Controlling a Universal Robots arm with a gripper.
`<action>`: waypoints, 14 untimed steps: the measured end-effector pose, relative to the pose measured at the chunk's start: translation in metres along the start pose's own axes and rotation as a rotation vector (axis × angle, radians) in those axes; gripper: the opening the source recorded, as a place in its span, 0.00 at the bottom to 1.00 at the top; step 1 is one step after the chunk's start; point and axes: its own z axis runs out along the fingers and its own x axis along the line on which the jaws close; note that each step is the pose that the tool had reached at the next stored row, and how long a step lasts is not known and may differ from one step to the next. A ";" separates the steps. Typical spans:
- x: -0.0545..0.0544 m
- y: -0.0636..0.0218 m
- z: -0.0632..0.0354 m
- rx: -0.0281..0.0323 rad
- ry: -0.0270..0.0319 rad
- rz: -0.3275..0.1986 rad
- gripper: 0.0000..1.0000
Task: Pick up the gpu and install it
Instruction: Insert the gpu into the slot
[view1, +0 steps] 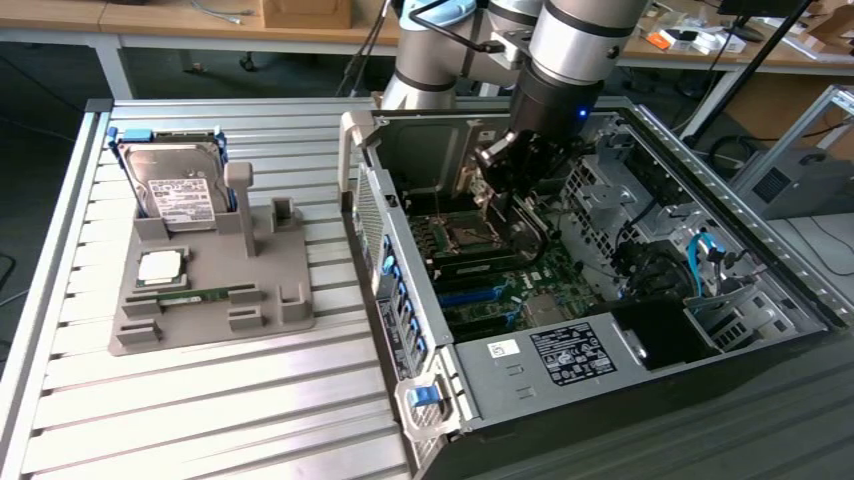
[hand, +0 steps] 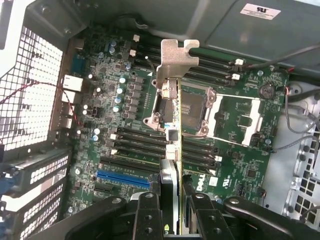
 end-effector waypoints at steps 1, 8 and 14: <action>0.000 0.0000 0.0000 -0.0001 0.0001 -0.006 0.27; 0.000 0.0000 0.0000 -0.0010 0.0006 -0.043 0.27; 0.000 0.0000 0.0000 -0.0020 0.0010 -0.076 0.27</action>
